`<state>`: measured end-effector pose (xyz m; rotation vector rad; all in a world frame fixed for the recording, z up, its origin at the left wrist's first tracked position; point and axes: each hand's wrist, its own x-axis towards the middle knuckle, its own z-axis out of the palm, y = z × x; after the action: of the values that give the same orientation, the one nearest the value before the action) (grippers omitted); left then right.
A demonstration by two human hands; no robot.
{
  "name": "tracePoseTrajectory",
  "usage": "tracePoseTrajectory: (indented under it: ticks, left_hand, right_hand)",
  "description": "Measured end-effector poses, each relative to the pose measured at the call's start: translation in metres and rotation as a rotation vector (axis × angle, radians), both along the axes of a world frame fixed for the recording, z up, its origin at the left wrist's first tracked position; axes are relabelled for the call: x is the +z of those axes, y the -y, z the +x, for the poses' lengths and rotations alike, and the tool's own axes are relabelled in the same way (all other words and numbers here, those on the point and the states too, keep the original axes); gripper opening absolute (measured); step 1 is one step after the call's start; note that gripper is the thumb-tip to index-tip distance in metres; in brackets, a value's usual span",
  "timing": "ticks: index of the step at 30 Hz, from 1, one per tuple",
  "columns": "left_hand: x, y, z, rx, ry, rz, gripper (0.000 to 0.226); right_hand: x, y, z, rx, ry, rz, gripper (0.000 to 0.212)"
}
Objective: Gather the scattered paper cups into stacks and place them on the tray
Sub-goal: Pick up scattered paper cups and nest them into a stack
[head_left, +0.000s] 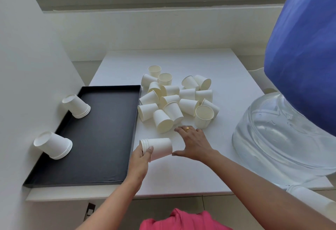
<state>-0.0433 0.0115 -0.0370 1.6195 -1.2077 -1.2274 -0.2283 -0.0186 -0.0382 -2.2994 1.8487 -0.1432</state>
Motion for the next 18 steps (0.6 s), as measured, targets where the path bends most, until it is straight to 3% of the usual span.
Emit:
tracePoseTrajectory:
  ticks: [6,10,14,18]
  left_hand:
    - [-0.004,0.002,0.002,0.018,0.004,0.02,0.026]
    - [-0.005,0.005,0.002,0.011,0.004,0.027,0.027]
    - [-0.004,0.008,0.002,0.009,0.012,0.029,0.027]
    - [-0.006,0.01,0.005,0.012,0.023,0.032,0.028]
  right_hand:
    - [0.001,0.017,-0.022,-0.159,-0.03,-0.093,0.061]
    - [-0.002,0.024,-0.032,-0.282,-0.092,0.006,0.056]
    - [-0.008,0.028,-0.043,-0.307,-0.132,0.095,0.057]
    - [-0.01,0.028,-0.045,-0.299,-0.105,0.026,0.045]
